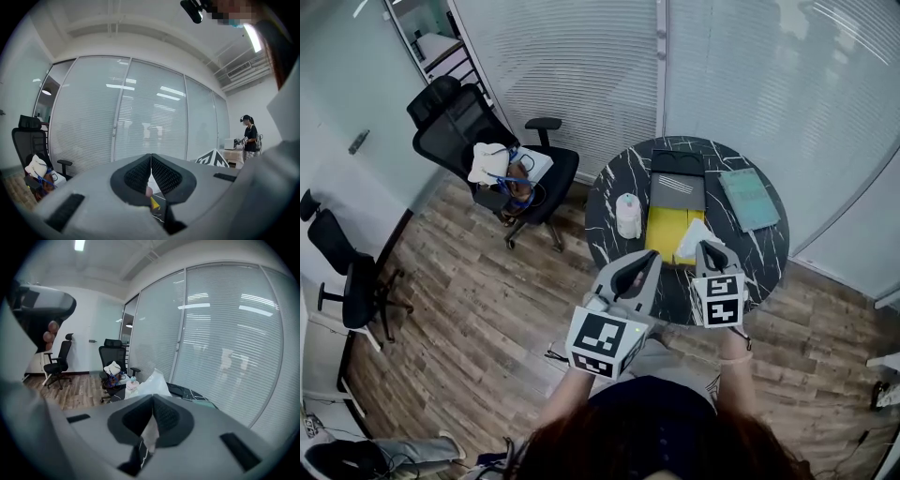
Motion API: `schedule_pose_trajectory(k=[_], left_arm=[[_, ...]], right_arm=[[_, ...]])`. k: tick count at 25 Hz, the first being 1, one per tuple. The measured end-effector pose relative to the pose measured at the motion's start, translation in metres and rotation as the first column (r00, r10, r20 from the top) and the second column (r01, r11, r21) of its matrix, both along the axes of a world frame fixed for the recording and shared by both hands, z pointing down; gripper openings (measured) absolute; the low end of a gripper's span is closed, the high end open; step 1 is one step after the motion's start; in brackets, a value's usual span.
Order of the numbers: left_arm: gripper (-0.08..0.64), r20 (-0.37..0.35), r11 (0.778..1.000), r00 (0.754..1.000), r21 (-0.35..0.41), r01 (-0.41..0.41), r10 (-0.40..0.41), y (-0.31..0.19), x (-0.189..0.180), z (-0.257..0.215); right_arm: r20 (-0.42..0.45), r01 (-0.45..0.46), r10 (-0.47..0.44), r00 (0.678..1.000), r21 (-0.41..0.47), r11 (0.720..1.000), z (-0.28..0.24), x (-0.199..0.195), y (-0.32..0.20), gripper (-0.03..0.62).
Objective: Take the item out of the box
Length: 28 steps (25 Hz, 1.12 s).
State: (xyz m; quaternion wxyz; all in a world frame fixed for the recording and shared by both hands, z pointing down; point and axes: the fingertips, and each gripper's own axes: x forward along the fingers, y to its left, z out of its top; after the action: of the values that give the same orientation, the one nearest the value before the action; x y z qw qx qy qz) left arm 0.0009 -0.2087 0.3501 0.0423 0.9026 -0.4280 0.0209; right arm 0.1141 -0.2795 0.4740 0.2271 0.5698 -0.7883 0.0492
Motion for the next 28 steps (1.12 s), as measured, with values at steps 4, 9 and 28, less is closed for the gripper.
schedule_pose_trajectory(k=[4, 9, 28], left_arm=[[0.026, -0.002, 1.0, 1.0, 0.008, 0.002, -0.002, 0.012, -0.005, -0.001], [0.026, 0.0, 1.0, 1.0, 0.019, 0.003, -0.003, 0.026, -0.012, -0.004], [0.026, -0.001, 0.998, 1.0, 0.06, -0.015, 0.015, 0.072, -0.034, -0.015]], right_arm=[[0.01, -0.007, 0.007, 1.0, 0.04, 0.999, -0.014, -0.002, 0.014, 0.025], [0.02, -0.011, 0.01, 1.0, 0.073, 0.997, -0.029, -0.007, 0.03, 0.025], [0.036, -0.024, 0.018, 0.999, 0.187, 0.982, -0.073, -0.034, 0.086, 0.025]])
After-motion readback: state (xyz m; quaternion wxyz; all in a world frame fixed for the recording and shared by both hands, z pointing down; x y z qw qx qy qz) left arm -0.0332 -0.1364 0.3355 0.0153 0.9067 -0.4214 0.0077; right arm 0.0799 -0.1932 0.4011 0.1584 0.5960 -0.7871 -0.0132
